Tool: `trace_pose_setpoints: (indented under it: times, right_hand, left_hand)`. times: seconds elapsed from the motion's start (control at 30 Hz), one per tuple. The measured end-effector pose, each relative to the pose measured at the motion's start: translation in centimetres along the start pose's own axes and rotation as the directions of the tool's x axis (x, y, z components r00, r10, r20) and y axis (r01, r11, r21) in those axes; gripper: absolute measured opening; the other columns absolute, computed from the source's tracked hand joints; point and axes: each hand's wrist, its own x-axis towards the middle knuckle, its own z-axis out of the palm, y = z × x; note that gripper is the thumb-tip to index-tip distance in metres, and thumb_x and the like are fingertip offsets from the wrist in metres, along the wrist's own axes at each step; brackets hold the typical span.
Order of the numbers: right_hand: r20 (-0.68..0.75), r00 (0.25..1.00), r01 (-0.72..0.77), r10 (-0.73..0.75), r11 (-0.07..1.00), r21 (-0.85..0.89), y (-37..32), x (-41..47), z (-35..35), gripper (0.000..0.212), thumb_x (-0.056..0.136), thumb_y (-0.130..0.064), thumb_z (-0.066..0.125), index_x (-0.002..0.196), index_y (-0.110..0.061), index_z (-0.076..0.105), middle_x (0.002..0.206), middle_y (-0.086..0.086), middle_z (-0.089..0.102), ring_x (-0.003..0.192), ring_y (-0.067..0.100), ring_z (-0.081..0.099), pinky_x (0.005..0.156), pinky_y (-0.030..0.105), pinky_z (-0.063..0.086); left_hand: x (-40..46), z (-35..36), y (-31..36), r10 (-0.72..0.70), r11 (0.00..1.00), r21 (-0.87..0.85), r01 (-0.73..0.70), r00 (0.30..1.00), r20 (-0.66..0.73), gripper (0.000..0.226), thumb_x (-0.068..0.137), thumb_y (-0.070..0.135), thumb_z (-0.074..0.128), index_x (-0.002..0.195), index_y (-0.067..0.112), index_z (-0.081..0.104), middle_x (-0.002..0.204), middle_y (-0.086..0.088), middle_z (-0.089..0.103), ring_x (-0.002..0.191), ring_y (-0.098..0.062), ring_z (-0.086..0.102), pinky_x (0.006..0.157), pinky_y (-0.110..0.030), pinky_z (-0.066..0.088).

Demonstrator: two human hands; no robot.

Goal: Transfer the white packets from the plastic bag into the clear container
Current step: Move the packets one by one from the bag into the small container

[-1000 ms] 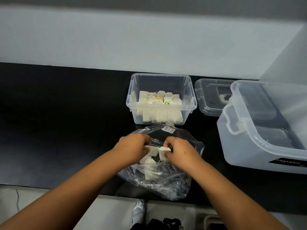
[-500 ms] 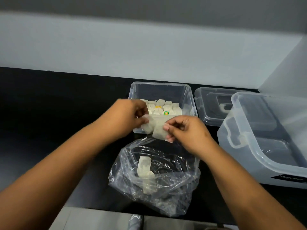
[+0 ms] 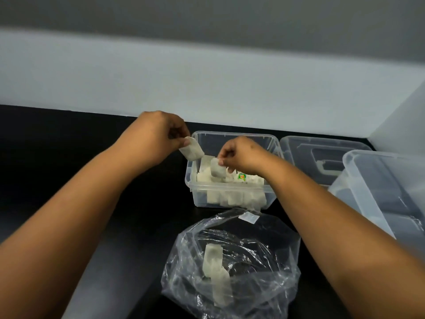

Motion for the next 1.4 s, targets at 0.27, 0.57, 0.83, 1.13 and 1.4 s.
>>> trace_pose_setpoints:
  times: [0.27, 0.57, 0.83, 1.13, 1.4]
  right_hand:
    - [0.404, 0.904, -0.107, 0.139, 0.989, -0.101, -0.3, 4.2, 3.5, 0.007, 0.086, -0.014, 0.069, 0.089, -0.018, 0.074, 0.084, 0.002, 0.070, 0.074, 0.016, 0.064, 0.071, 0.030, 0.055]
    - [0.279, 0.950, -0.076, 0.142, 0.969, -0.233, -0.9, 4.2, 4.2, 0.012, 0.083, -0.017, 0.073, 0.094, -0.014, 0.074, 0.094, 0.007, 0.073, 0.077, 0.020, 0.068, 0.064, 0.027, 0.057]
    - [-0.078, 0.979, -0.204, 0.190, 0.950, -0.236, -0.5, -0.4, -1.0, 0.023, 0.087, -0.036, 0.069, 0.092, -0.014, 0.073, 0.081, 0.005, 0.074, 0.073, 0.019, 0.070, 0.066, 0.027, 0.051]
    - [-0.402, 0.909, -0.059, 0.111, 0.989, 0.139, 0.3, -9.4, -1.7, 0.015, 0.084, -0.034, 0.072, 0.081, -0.019, 0.073, 0.068, -0.007, 0.067, 0.065, 0.008, 0.065, 0.072, 0.035, 0.058]
    - [-0.438, 0.890, -0.040, 0.125, 0.979, 0.199, 0.9, -12.6, -0.8, 0.016, 0.085, -0.034, 0.071, 0.079, -0.019, 0.073, 0.066, -0.003, 0.068, 0.054, 0.003, 0.058, 0.068, 0.028, 0.054]
  left_hand:
    - [0.1, -0.6, -2.2, -0.009, 0.999, -0.035, 0.010, 1.000, 0.020, 0.009, 0.086, 0.027, 0.067, 0.094, 0.027, 0.073, 0.086, 0.010, 0.069, 0.081, -0.008, 0.063, 0.076, -0.034, 0.054]
    - [1.2, -0.2, -2.3, 0.029, 0.997, -0.070, -0.023, 0.995, 0.092, 0.010, 0.087, 0.028, 0.067, 0.095, 0.028, 0.072, 0.087, 0.012, 0.068, 0.079, -0.001, 0.059, 0.068, -0.020, 0.045]
    - [4.6, 3.3, 0.5, 0.169, 0.986, -0.072, -0.153, 0.929, 0.331, 0.008, 0.085, 0.025, 0.069, 0.093, 0.025, 0.072, 0.088, 0.010, 0.069, 0.078, -0.001, 0.061, 0.072, -0.020, 0.050]
    - [8.0, 11.3, 2.2, 0.135, 0.968, 0.062, -0.243, 0.714, 0.687, 0.005, 0.086, 0.014, 0.067, 0.087, 0.019, 0.068, 0.072, 0.010, 0.064, 0.065, -0.009, 0.068, 0.075, -0.030, 0.057]
    - [8.2, 13.8, 2.1, 0.020, 0.976, 0.125, -0.180, 0.643, 0.765, 0.010, 0.084, 0.006, 0.066, 0.085, 0.015, 0.069, 0.074, 0.000, 0.067, 0.058, -0.011, 0.062, 0.052, -0.020, 0.048]
